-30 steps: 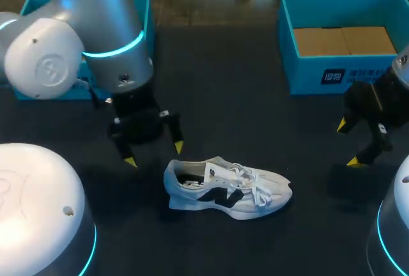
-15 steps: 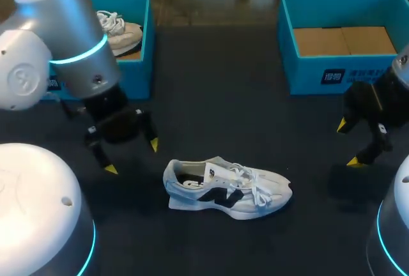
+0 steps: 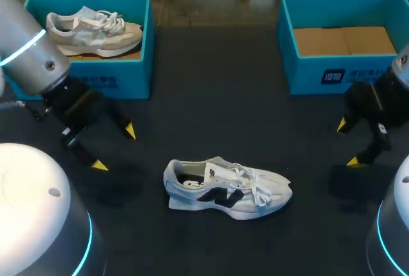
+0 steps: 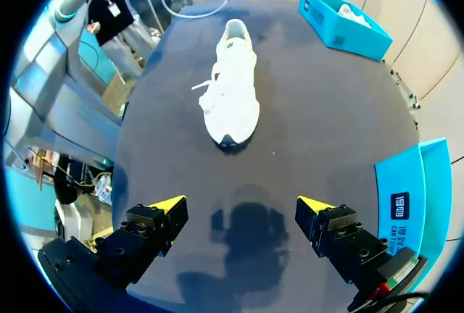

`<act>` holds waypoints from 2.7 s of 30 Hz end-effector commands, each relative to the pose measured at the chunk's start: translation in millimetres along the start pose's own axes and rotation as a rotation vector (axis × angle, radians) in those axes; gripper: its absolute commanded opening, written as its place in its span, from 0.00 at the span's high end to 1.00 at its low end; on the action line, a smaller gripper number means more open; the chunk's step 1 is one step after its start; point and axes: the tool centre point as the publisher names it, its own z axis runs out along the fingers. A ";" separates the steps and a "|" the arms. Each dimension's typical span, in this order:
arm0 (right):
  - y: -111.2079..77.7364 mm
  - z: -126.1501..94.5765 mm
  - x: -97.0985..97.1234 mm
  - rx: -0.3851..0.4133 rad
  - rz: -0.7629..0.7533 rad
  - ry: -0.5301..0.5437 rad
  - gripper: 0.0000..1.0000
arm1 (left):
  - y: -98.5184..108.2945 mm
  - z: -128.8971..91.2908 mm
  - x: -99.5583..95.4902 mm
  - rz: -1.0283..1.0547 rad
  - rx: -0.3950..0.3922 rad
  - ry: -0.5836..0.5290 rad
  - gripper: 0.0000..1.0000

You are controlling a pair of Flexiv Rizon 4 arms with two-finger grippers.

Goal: Take the shoe out of the shoebox, open the shoe tongue, remove and reinsert the insole, then place the shoe into the shoebox

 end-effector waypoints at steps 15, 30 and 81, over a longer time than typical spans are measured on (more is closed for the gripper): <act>0.0 1.0 0.1 0.002 -0.001 -0.001 0.00 | 29.6 2.3 14.7 -0.282 0.429 -0.145 0.00; 0.0 1.0 0.1 0.002 -0.001 -0.001 0.00 | 35.4 27.1 20.6 -0.302 0.473 -0.241 0.00; 0.0 1.0 0.1 0.002 -0.001 -0.001 0.00 | 32.0 93.2 -1.3 -0.382 0.615 -0.358 0.00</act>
